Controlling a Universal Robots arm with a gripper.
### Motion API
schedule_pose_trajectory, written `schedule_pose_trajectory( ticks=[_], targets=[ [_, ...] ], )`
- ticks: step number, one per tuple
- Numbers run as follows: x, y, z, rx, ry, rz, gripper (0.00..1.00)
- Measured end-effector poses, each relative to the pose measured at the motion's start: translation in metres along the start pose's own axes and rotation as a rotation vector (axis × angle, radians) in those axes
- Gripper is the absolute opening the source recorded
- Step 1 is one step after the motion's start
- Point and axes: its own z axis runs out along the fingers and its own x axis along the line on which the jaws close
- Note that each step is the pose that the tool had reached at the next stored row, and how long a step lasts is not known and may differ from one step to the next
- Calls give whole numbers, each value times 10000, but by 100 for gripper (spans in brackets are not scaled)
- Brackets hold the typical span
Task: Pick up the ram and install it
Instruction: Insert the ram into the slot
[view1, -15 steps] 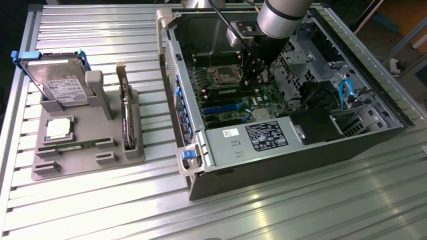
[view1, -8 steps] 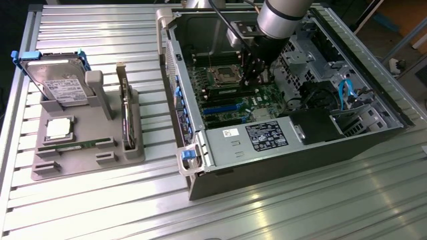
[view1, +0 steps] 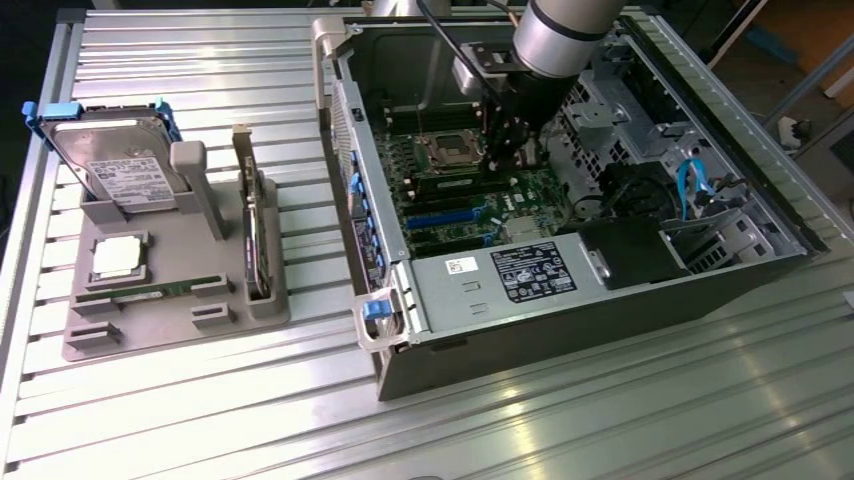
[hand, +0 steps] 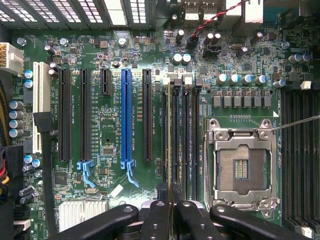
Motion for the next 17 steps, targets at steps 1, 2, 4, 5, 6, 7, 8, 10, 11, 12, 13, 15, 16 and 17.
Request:
schedule_pose_trajectory(
  ticks=[1,2,4,5,6,7,8,10,11,12,13,15,16,17],
  targets=[
    [0,-3,0,0,0,-1,12],
    [0,-6,0,0,0,-1,12],
    [0,-7,0,0,0,-1,12],
    [0,-7,0,0,0,-1,12],
    [0,-7,0,0,0,-1,12],
    [0,-6,0,0,0,-2,12],
    [0,-5,0,0,0,-2,12],
    [0,0,0,1,0,-1,12],
    [0,2,0,1,0,-1,12],
    [0,4,0,1,0,-1,12],
    [0,4,0,1,0,-1,12],
    [0,4,1,0,2,-1,12],
    [0,3,4,2,0,-1,12],
    [0,3,8,5,0,-1,12]
  ],
)
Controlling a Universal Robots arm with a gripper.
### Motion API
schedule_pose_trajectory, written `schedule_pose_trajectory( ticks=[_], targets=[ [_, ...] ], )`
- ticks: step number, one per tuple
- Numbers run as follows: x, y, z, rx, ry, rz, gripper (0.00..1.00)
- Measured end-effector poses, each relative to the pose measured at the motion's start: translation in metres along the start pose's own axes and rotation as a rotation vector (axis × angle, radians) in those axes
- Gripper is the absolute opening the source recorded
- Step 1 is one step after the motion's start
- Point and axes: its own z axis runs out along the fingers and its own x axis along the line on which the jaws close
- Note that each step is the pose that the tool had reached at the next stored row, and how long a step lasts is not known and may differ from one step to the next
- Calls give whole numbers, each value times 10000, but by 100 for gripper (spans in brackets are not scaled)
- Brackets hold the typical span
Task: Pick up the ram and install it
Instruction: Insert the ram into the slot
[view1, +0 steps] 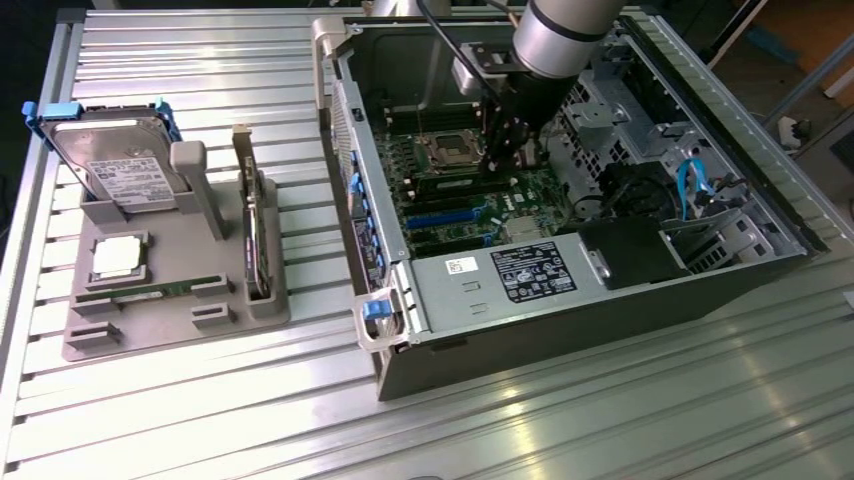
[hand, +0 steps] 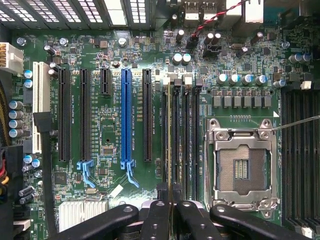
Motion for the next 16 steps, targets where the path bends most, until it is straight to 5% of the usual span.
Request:
schedule_pose_trajectory(
  ticks=[16],
  targets=[
    [1,-2,37,17,1,-1,12]
  ],
)
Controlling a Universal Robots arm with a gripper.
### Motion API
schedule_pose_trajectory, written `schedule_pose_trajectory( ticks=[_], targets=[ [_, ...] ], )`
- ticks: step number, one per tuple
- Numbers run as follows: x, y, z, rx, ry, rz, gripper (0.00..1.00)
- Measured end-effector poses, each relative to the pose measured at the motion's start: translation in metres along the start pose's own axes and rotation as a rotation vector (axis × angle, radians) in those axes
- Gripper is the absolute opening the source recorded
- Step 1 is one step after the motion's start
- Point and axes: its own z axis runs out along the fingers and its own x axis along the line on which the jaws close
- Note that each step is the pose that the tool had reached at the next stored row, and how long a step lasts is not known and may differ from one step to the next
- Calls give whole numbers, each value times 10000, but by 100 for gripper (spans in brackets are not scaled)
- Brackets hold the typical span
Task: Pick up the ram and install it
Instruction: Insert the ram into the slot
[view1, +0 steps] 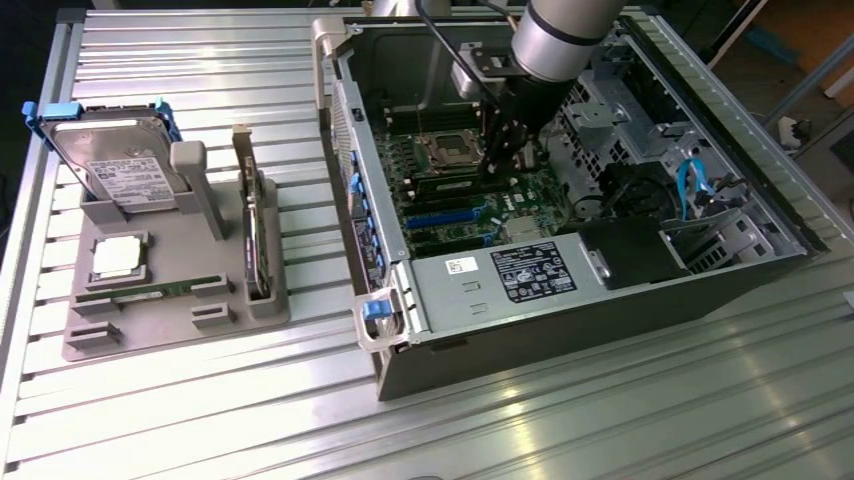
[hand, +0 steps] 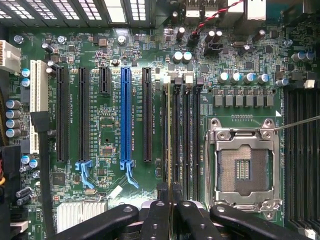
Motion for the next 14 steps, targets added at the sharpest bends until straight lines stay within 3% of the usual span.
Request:
schedule_pose_trajectory(
  ticks=[14],
  targets=[
    [1,-1,33,21,2,0,12]
  ],
)
